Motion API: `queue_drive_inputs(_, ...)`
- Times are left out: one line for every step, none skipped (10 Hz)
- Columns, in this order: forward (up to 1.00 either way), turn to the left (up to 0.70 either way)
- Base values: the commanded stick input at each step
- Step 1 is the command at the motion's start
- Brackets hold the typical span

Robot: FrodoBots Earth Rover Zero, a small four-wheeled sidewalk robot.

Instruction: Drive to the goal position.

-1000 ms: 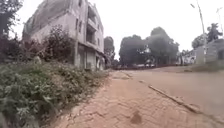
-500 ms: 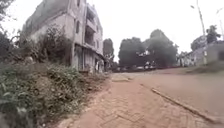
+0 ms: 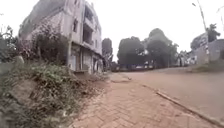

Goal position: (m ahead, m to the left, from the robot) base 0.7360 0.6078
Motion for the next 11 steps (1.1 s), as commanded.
queue_drive_inputs(0.70, 0.00)
queue_drive_inputs(0.70, 0.00)
queue_drive_inputs(0.70, 0.00)
queue_drive_inputs(0.70, 0.00)
queue_drive_inputs(0.70, 0.00)
queue_drive_inputs(0.70, 0.00)
queue_drive_inputs(0.70, 0.00)
queue_drive_inputs(0.70, 0.00)
queue_drive_inputs(0.70, 0.00)
queue_drive_inputs(0.48, 0.00)
queue_drive_inputs(0.11, 0.00)
